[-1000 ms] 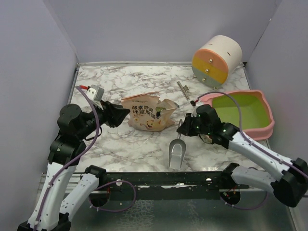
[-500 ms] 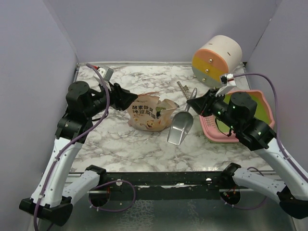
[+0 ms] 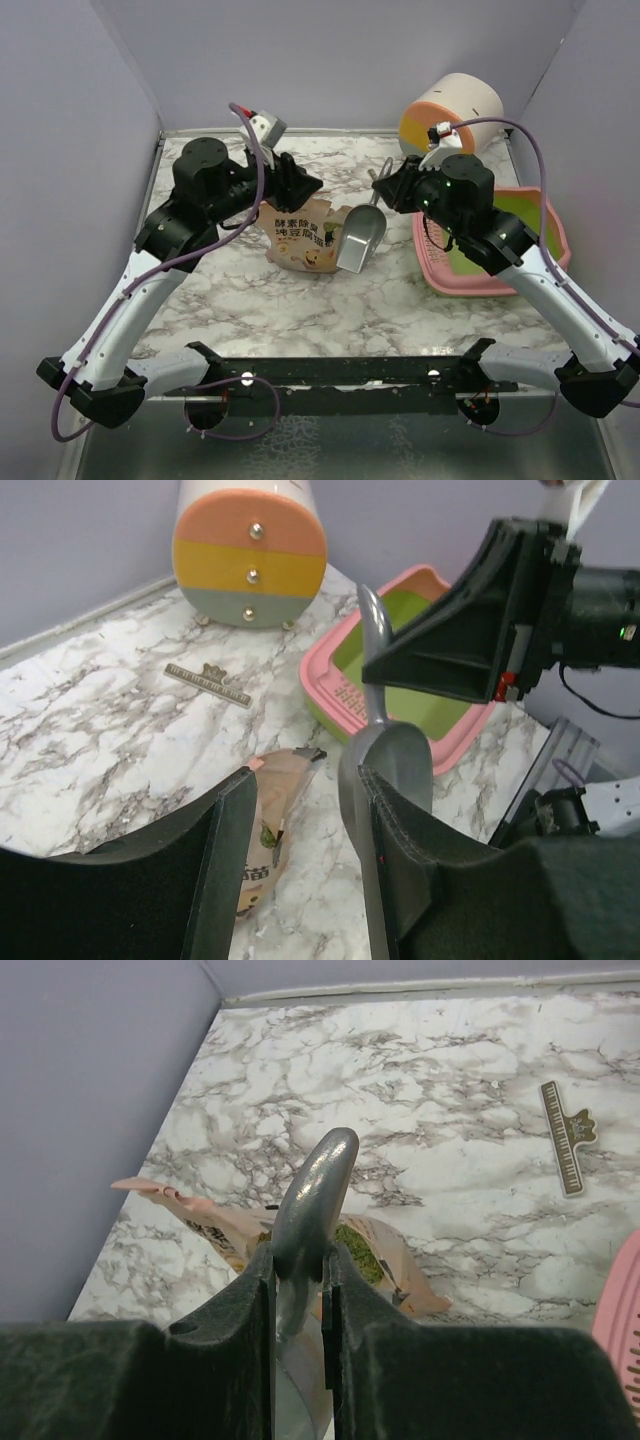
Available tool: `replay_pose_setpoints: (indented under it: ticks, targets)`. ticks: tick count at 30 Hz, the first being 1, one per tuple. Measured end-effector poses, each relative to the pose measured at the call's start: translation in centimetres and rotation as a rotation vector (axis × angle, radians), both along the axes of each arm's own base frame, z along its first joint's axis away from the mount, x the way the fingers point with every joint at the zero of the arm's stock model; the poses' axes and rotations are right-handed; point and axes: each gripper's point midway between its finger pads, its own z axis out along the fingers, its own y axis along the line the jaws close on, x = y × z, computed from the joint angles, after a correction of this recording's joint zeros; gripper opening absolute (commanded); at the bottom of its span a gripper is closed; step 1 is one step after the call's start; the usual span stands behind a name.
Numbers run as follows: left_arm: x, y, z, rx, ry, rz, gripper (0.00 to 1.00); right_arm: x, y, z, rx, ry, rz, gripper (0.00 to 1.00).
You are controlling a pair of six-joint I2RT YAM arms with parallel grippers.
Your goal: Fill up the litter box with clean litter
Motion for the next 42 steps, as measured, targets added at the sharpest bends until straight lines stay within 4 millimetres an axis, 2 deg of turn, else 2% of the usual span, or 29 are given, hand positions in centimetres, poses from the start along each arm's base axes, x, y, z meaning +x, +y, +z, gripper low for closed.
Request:
replay_pose_setpoints:
  ticks: [2, 4, 7, 10, 13, 17, 25, 29, 33, 38, 42]
  targets:
    - [-0.2, -1.1, -0.9, 0.036, 0.002, -0.016, 0.46, 0.6, 0.2, 0.2, -0.01, -0.005, -0.007, 0.01]
    - [-1.0, -2.5, -2.7, 0.082, 0.018, -0.038, 0.46, 1.3, 0.7, 0.4, -0.021, -0.012, -0.008, 0.01]
    - [-2.8, -4.2, -6.7, 0.164, 0.062, -0.072, 0.46, 2.3, 1.4, 0.8, -0.031, -0.018, -0.007, 0.01]
    - [-4.0, -4.1, -10.2, 0.225, 0.108, -0.066, 0.46, 2.8, 1.9, 1.2, -0.029, -0.02, -0.007, 0.01]
    - [-4.4, -3.0, -12.0, 0.247, 0.131, -0.021, 0.46, 2.9, 1.9, 1.3, -0.026, -0.021, -0.006, 0.01]
    - [-4.3, -2.5, -12.0, 0.24, 0.111, 0.038, 0.46, 2.7, 2.1, 1.4, -0.021, -0.019, 0.009, 0.01]
    - [-4.7, -5.0, -12.0, 0.232, 0.045, 0.069, 0.46, 1.9, 1.9, 1.9, -0.001, -0.025, 0.03, 0.01]
    - [-4.1, -5.4, -12.5, 0.24, 0.018, 0.122, 0.42, 1.5, 1.8, 2.4, 0.011, -0.035, 0.038, 0.01]
    - [-2.9, -4.6, -13.5, 0.254, 0.003, 0.207, 0.3, 1.0, 1.6, 3.0, 0.026, -0.044, 0.045, 0.01]
    - [-1.9, -3.9, -14.1, 0.242, -0.024, 0.286, 0.07, 0.1, 1.5, 2.8, 0.039, -0.038, 0.067, 0.01]
    - [-1.9, -3.3, -14.3, 0.245, -0.05, 0.304, 0.0, -0.9, 1.2, 2.1, 0.049, -0.023, 0.087, 0.01]
